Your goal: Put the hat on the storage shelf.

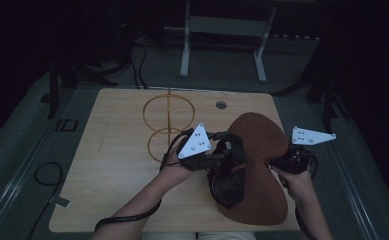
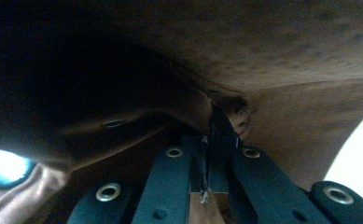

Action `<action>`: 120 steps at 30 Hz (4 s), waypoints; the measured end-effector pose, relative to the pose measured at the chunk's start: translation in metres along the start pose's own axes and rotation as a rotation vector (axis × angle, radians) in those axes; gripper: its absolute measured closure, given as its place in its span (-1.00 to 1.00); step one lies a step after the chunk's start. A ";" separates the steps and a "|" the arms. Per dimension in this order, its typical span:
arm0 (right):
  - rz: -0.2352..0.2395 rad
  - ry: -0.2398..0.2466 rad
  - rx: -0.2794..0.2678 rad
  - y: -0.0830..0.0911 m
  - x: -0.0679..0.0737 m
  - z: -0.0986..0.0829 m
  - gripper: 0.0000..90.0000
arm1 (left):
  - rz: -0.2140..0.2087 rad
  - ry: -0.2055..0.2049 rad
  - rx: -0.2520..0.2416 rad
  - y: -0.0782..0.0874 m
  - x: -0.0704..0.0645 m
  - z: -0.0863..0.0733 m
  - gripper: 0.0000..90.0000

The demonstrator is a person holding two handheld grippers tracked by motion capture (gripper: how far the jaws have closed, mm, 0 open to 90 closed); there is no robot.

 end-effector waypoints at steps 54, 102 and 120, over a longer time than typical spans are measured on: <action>-0.195 -0.041 -0.068 -0.039 -0.091 0.092 0.95 | 0.714 0.324 0.504 0.218 0.104 -0.232 -0.79; -0.152 0.042 0.311 -0.269 -0.096 0.122 -0.01 | 0.797 0.418 0.518 0.230 0.111 -0.242 -0.78; -0.122 0.123 0.372 -0.274 -0.093 0.118 -0.60 | 0.795 0.425 0.518 0.230 0.111 -0.243 -0.78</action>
Point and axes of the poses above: each handheld gripper's, and its own axes: y roughly backward along the jaws, z roughly out of its top, x roughly to its left, the point moved 3 cm from there along -y, roughly forward along the jaws, and after that the axes turned 14 degrees about z, right-handed, at the moved point
